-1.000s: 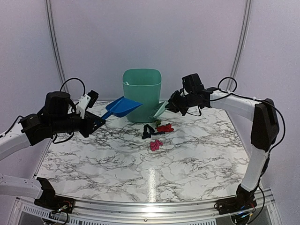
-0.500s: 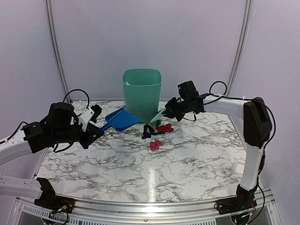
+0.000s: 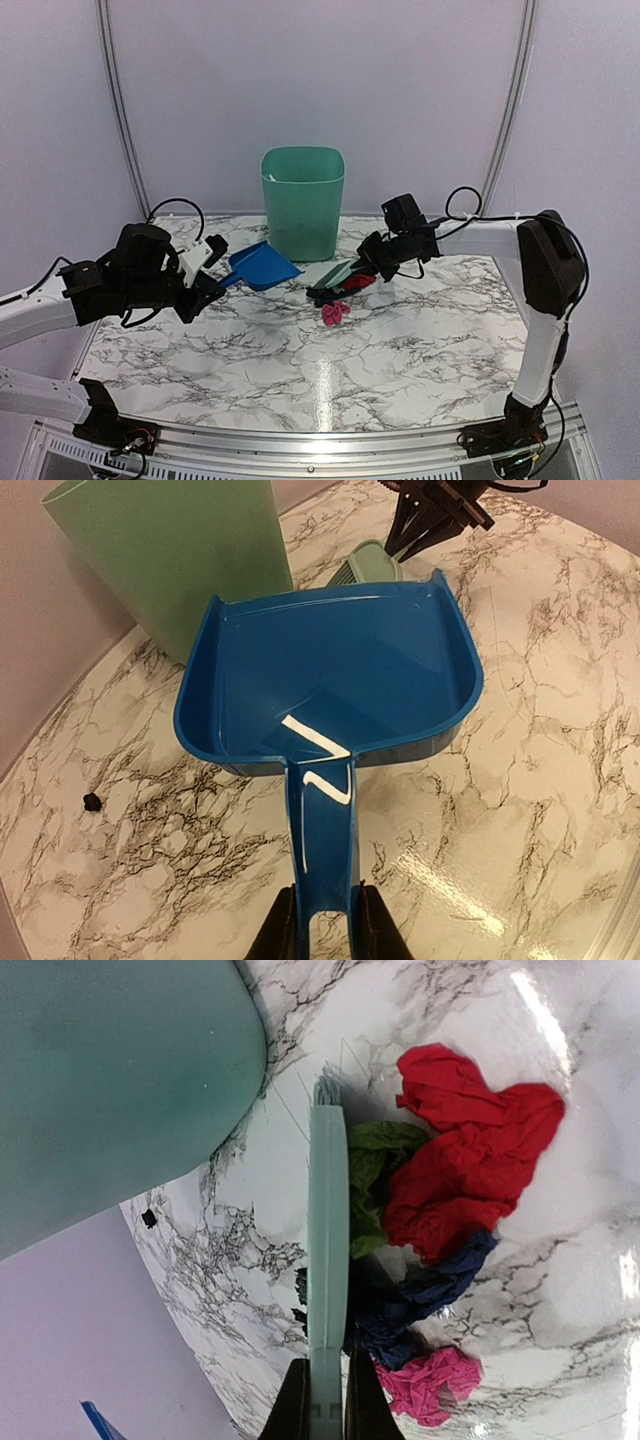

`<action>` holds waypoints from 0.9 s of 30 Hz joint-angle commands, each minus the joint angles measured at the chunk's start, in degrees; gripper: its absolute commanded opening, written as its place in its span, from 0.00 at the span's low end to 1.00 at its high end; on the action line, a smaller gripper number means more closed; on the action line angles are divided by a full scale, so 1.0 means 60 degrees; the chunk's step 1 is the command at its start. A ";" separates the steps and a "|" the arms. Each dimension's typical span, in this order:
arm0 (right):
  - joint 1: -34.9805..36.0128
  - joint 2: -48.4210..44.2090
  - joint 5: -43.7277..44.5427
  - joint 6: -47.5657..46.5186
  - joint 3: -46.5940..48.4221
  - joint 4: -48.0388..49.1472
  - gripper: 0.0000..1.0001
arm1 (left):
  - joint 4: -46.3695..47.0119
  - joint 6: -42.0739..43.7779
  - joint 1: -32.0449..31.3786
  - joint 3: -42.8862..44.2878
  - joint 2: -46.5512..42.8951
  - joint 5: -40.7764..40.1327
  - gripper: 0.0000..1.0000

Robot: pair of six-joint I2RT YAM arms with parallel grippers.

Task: Sweep away the paper scraps from the table

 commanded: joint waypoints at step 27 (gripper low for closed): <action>-0.0184 -0.3536 0.2050 -0.5180 0.0943 -0.4177 0.00 | -0.0143 0.1562 -0.0469 0.0258 0.1688 0.0883 0.00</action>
